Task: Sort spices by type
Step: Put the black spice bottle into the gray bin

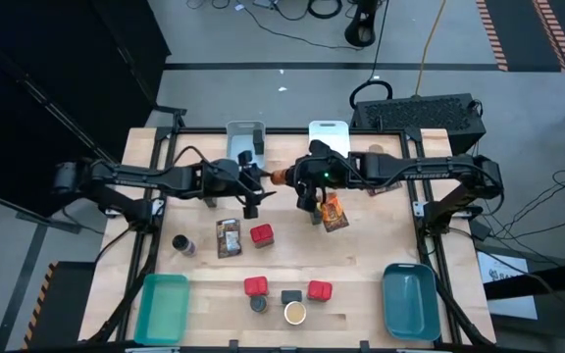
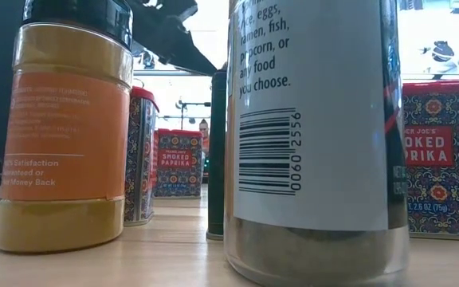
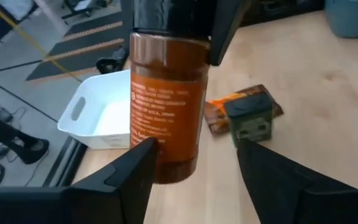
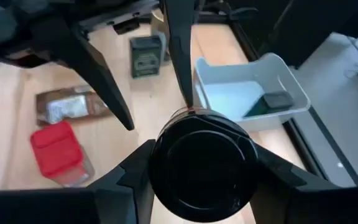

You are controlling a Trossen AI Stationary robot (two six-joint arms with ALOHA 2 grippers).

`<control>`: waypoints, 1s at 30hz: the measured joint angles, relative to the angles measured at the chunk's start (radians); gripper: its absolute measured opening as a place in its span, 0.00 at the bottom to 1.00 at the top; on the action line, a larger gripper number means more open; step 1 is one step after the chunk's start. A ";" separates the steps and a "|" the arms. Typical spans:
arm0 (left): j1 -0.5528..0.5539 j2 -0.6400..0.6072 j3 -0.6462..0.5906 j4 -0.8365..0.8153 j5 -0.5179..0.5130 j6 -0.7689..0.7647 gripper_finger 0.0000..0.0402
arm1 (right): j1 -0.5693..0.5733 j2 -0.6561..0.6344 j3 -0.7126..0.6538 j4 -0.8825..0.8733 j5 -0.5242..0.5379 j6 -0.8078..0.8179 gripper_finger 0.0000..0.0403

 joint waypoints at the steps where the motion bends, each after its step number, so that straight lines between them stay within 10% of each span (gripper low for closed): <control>1: 0.001 0.012 0.000 0.019 -0.012 -0.001 0.57 | -0.001 0.000 0.000 -0.001 0.003 0.000 0.43; 25: 0.001 0.108 0.000 0.180 -0.112 0.062 0.49 | 0.000 0.000 0.001 0.108 -0.107 0.033 0.43; 30: 0.002 0.106 0.000 0.182 -0.114 0.077 0.44 | 0.000 -0.002 0.001 0.098 -0.111 0.029 0.59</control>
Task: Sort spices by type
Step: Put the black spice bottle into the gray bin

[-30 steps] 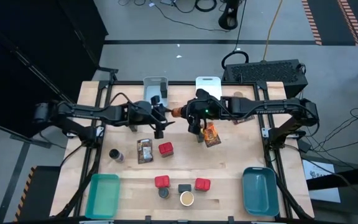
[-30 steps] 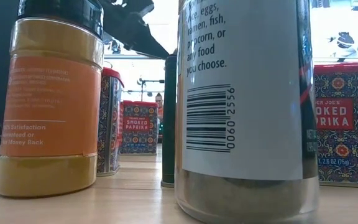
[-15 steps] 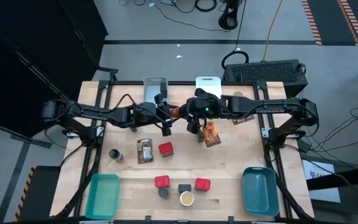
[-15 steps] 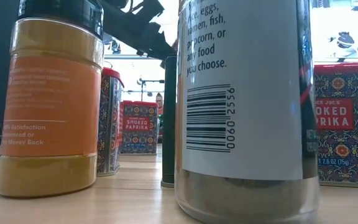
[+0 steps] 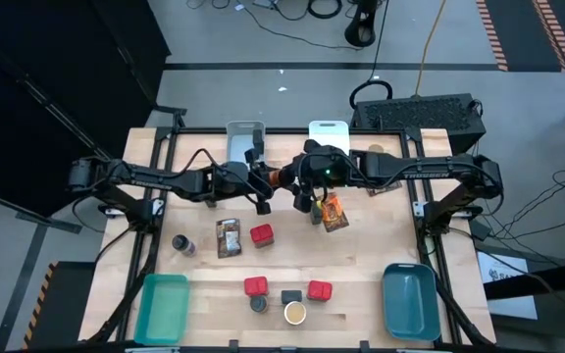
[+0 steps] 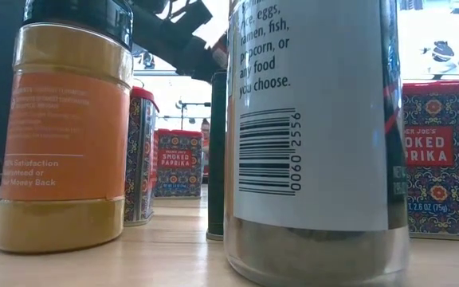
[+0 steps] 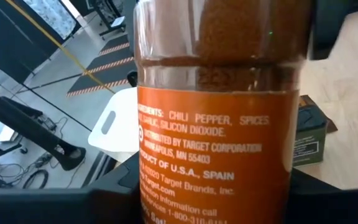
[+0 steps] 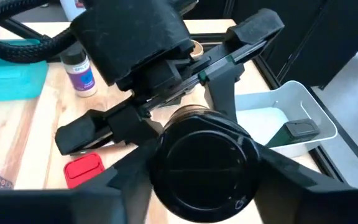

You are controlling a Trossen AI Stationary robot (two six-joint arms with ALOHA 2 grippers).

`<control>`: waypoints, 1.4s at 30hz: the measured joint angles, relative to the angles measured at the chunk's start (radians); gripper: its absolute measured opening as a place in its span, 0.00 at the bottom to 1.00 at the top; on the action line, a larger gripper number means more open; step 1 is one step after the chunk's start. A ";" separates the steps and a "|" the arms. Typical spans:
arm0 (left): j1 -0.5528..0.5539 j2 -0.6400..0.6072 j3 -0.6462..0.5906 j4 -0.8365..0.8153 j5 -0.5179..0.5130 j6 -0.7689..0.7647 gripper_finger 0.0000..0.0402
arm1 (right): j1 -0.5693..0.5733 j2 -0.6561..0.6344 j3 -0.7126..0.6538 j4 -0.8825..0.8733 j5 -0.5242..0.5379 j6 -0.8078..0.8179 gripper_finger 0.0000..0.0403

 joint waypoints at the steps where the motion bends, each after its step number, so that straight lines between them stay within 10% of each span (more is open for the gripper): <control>1: 0.000 0.000 0.000 0.002 0.000 0.000 0.44 | 0.001 -0.006 0.000 -0.010 -0.002 0.000 0.64; 18: 0.001 -0.021 0.000 0.200 0.303 -0.019 0.44 | 0.051 -0.337 -0.171 -0.072 0.037 0.016 0.74; 26: -0.022 -0.023 -0.001 0.325 0.576 -0.036 0.44 | 0.145 -0.462 -0.629 0.642 0.055 -0.135 0.74; 31: -0.045 -0.021 0.000 0.343 0.559 0.023 0.44 | 0.182 -0.400 -0.704 0.933 0.057 -0.245 0.74; 42: -0.046 -0.020 -0.001 0.339 0.424 0.060 0.44 | 0.193 -0.259 -0.560 0.965 0.057 -0.310 0.74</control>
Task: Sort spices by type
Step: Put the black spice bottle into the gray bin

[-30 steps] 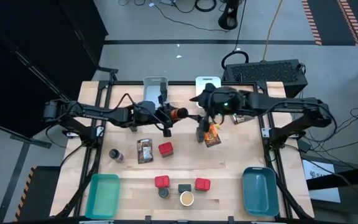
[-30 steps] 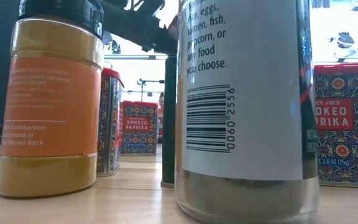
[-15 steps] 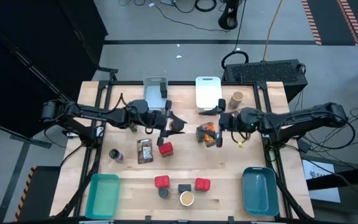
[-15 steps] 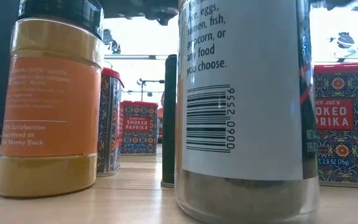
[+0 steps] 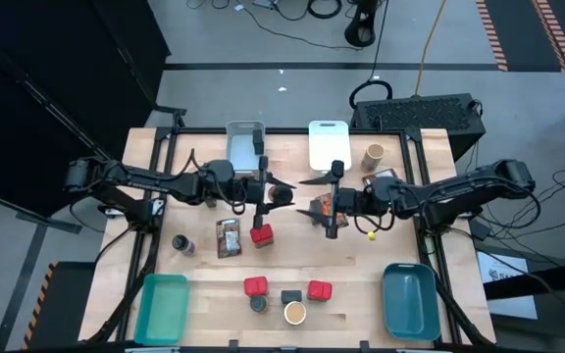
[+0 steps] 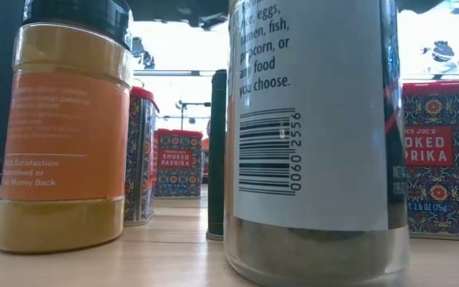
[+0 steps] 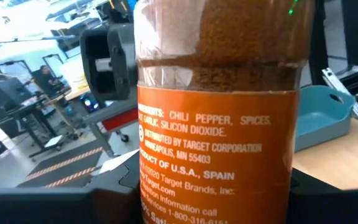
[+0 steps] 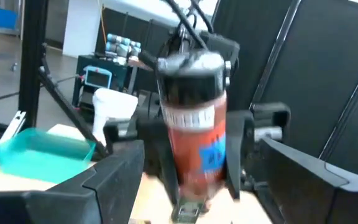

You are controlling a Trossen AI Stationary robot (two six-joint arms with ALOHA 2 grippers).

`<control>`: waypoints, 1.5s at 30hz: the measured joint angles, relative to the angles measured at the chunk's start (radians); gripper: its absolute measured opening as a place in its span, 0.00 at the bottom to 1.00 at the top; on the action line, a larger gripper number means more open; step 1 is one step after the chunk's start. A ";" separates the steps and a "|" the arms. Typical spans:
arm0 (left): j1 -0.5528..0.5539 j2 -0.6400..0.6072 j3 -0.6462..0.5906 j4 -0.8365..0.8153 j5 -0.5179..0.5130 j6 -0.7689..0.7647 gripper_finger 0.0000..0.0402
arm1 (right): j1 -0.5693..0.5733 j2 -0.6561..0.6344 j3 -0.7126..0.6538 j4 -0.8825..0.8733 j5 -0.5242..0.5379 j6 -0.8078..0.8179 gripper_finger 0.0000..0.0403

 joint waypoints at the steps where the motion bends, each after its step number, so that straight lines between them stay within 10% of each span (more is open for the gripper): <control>1: 0.000 0.000 0.000 0.000 -0.005 0.000 0.44 | -0.002 0.018 0.018 0.001 0.000 -0.006 0.74; 16: 0.000 0.001 0.000 -0.003 -0.042 -0.002 0.44 | -0.019 0.197 0.182 -0.002 0.002 -0.070 0.72; 26: 0.000 0.001 0.000 -0.009 -0.042 -0.008 0.60 | -0.033 0.211 0.182 0.004 0.004 -0.069 0.30; 30: 0.000 0.001 0.000 -0.023 -0.083 -0.009 0.64 | -0.032 0.209 0.182 -0.003 0.012 -0.089 0.27; 41: 0.001 -0.003 0.000 -0.241 -0.492 -0.083 0.65 | 0.024 0.106 0.182 -0.261 0.332 -0.142 0.27; 45: -0.002 -0.003 0.000 -0.263 -0.486 -0.138 0.65 | 0.040 0.084 0.185 -0.438 0.599 -0.132 0.27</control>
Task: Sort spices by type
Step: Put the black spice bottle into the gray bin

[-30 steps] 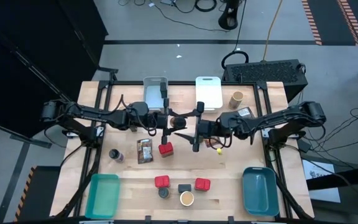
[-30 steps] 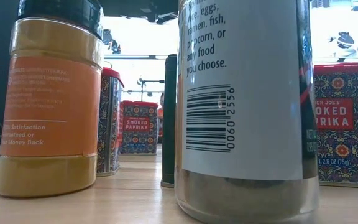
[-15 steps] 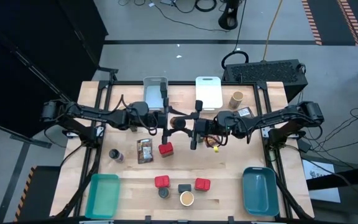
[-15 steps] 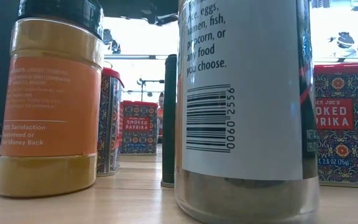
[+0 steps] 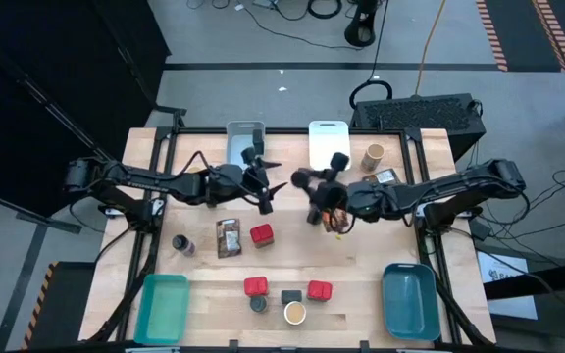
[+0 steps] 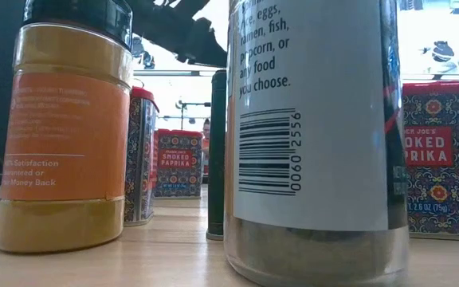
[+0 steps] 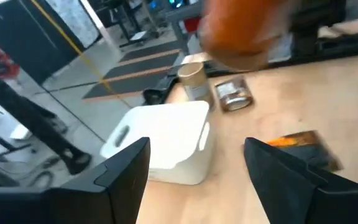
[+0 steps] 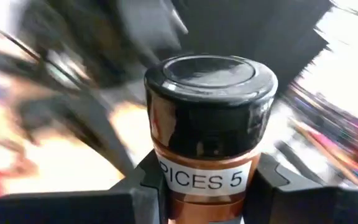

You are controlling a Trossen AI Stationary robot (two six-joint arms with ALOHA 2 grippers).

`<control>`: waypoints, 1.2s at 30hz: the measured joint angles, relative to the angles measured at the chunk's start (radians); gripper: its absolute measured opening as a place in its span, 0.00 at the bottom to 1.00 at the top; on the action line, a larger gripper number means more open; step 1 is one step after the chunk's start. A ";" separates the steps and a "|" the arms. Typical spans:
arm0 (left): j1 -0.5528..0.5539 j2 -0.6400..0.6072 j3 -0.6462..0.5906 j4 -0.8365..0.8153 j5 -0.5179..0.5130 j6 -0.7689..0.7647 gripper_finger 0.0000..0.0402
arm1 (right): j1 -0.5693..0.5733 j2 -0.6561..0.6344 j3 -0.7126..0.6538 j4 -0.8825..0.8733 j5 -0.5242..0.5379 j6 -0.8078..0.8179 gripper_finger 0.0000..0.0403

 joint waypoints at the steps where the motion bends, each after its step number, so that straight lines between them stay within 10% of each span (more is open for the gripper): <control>1: 0.000 0.000 0.000 0.003 0.028 -0.004 0.65 | 0.001 0.001 0.000 -0.049 0.060 0.007 0.27; 20: -0.002 0.007 0.001 0.276 0.222 -0.133 0.65 | 0.000 0.003 -0.001 -0.232 0.163 0.089 0.27; 36: -0.028 0.037 0.040 0.326 0.141 -0.118 0.65 | -0.002 0.003 -0.001 -0.225 0.164 0.089 0.27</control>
